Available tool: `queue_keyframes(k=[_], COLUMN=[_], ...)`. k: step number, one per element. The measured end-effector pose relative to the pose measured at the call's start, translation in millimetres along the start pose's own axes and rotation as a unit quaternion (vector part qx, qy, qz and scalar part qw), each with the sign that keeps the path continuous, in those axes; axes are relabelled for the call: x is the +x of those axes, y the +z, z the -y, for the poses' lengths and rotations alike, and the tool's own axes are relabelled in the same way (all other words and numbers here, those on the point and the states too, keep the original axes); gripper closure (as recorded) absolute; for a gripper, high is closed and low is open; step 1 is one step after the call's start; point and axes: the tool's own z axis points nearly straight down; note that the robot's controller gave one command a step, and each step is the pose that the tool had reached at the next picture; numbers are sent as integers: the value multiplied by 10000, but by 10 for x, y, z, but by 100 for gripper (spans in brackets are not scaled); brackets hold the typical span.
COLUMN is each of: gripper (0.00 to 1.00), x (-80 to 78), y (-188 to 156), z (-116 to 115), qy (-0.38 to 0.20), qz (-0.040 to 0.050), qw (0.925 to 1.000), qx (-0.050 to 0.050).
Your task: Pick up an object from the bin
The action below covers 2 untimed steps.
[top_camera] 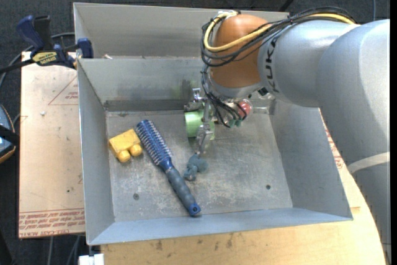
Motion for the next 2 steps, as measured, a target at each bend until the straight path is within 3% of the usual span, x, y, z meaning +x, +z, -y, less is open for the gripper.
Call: queue_keyframes(k=[1, 2], gripper=[100, 100], x=[-16, -6], y=[-47, -1904], z=[-7, -185], qy=[-15, -1304], qz=[27, 21], qw=[10000, 9915], qx=[11, 26])
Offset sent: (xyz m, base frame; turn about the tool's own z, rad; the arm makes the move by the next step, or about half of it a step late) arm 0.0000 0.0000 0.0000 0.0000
